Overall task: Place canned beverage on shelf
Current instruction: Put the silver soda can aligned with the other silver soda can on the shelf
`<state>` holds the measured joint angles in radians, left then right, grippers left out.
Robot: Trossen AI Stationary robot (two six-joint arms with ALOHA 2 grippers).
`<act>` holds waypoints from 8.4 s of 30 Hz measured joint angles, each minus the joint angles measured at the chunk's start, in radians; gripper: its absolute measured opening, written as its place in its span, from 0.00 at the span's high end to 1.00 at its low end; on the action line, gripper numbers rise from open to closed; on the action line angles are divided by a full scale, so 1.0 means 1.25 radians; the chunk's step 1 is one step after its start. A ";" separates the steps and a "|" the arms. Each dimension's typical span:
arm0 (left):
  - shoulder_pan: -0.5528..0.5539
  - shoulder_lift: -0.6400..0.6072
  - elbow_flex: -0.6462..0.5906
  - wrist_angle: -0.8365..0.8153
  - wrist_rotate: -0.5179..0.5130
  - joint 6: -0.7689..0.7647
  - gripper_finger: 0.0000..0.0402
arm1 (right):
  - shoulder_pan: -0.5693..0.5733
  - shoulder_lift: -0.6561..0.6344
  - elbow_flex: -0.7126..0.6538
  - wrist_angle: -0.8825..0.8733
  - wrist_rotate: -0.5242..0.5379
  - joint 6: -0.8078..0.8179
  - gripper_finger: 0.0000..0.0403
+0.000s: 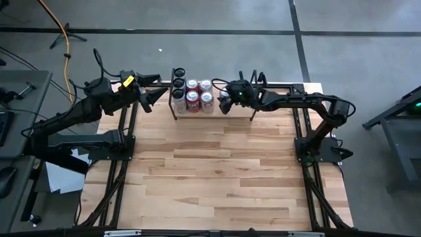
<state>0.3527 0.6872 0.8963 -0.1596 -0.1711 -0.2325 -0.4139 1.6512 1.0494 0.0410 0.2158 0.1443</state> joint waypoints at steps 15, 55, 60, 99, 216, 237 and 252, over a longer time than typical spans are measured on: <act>0.000 0.000 0.000 -0.001 0.000 0.000 0.19 | 0.000 0.051 0.000 0.006 0.037 -0.006 0.25; 0.000 0.000 0.000 -0.001 0.000 0.000 0.19 | 0.002 0.054 0.002 -0.024 -0.027 0.088 0.05; 0.000 0.000 0.000 -0.001 0.001 0.000 0.19 | 0.002 0.013 0.002 -0.052 -0.029 0.081 0.05; 0.000 0.000 0.000 -0.001 0.003 0.000 0.19 | 0.130 -0.002 0.366 -0.617 0.227 0.702 0.06; 0.000 0.000 0.000 -0.001 -0.060 -0.016 0.19 | -0.083 -0.014 0.310 -0.547 -0.316 -0.026 0.07; 0.000 0.000 0.000 -0.001 -0.060 -0.015 0.19 | 0.050 0.024 0.123 -0.288 -0.109 0.100 0.99; 0.000 0.005 0.000 0.000 -0.060 -0.043 0.19 | 0.028 0.036 0.114 -0.162 -0.135 0.117 1.00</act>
<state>0.3531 0.6937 0.8963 -0.1600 -0.2459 -0.2863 -0.3793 1.6966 1.1915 -0.1615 0.0472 0.2905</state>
